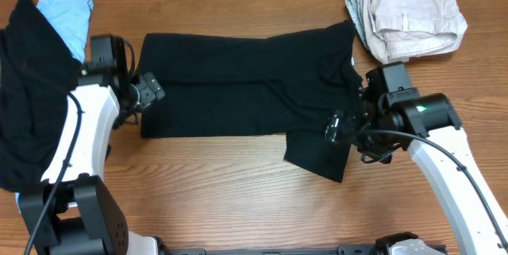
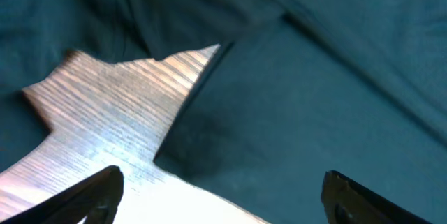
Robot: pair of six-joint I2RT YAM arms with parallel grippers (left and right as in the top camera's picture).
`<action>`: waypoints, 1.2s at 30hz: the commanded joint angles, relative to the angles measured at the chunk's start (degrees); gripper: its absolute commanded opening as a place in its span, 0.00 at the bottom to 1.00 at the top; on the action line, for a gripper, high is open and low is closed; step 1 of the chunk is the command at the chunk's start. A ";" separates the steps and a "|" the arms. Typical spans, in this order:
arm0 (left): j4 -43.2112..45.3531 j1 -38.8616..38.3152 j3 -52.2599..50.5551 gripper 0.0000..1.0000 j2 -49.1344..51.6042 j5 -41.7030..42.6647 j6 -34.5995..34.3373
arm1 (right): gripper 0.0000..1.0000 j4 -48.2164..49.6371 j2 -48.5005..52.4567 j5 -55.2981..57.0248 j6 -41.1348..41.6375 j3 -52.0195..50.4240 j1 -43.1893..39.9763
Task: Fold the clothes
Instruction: 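Grasp the shirt's bottom hem corners with both grippers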
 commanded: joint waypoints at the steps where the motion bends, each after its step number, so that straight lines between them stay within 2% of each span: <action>1: 8.81 0.42 -9.01 0.85 -0.42 -1.86 -5.05 | 0.95 2.40 0.96 -0.46 0.09 -3.32 0.39; 3: 12.37 0.42 -12.09 0.80 -0.42 -1.86 -6.69 | 0.93 3.65 1.14 -0.46 0.09 -4.59 0.39; 9: 20.41 0.42 -18.34 0.78 -0.42 -2.19 -7.69 | 0.89 5.95 1.25 -0.22 0.28 -6.95 0.39; 24: 23.04 0.39 -21.86 0.63 1.31 -4.20 -7.63 | 0.83 6.08 1.25 0.17 2.01 -7.02 0.39; 29: 23.76 0.39 -21.88 0.43 1.36 -4.74 -7.41 | 0.82 5.92 1.25 0.17 2.01 -7.02 0.39; 36: 23.34 0.39 -22.43 0.22 1.36 -4.79 -7.41 | 0.82 5.90 1.25 0.20 1.99 -7.02 0.39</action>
